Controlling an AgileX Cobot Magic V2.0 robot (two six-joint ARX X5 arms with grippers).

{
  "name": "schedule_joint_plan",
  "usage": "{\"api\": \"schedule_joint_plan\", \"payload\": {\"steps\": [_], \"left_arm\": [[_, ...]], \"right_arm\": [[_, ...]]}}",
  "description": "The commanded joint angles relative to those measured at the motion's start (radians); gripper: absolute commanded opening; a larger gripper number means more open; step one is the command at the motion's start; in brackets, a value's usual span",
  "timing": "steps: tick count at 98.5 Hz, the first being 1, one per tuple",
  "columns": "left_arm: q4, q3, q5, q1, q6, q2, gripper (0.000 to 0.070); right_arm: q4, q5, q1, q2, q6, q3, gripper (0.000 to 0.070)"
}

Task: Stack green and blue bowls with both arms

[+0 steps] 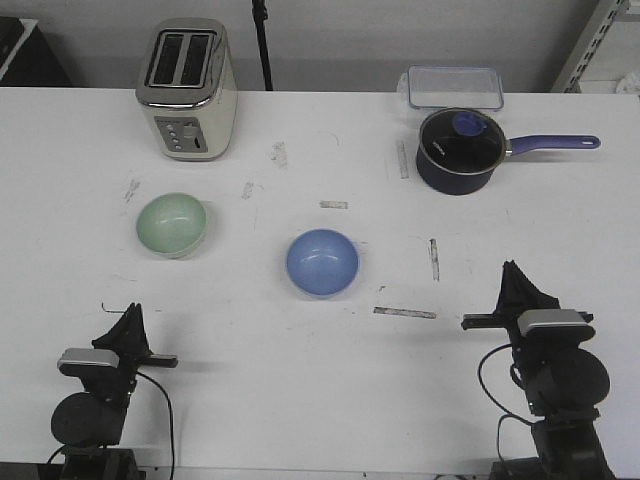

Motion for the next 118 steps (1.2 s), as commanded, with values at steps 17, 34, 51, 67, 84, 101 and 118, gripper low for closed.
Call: {"api": "schedule_joint_plan", "payload": {"steps": [17, 34, 51, 67, 84, 101, 118], "left_arm": [[0.013, -0.023, 0.000, -0.002, 0.005, -0.002, 0.0001], [0.013, -0.023, 0.000, -0.002, 0.005, -0.002, 0.0001], [0.013, -0.023, 0.000, -0.002, 0.005, -0.002, 0.0001], [0.014, -0.023, -0.003, -0.002, 0.005, -0.002, 0.0001], [0.027, -0.023, -0.035, -0.002, -0.068, -0.002, 0.0001], [0.048, 0.029, -0.089, -0.002, -0.096, -0.002, 0.0001], [0.044, 0.144, -0.089, -0.002, -0.015, 0.007, 0.0001]], "right_arm": [[-0.008, 0.003, 0.001, -0.077, 0.003, 0.003, 0.0012], [-0.008, 0.003, 0.000, -0.129, 0.003, 0.003, 0.0012], [-0.007, 0.003, 0.000, -0.164, 0.003, 0.003, 0.0012], [0.008, 0.003, 0.000, -0.170, 0.003, 0.003, 0.0012], [0.018, 0.003, 0.000, -0.170, 0.003, 0.003, 0.0012], [0.019, 0.003, 0.000, -0.170, 0.003, 0.003, 0.0012], [0.019, 0.003, 0.000, -0.170, 0.003, 0.003, 0.0012]]}}
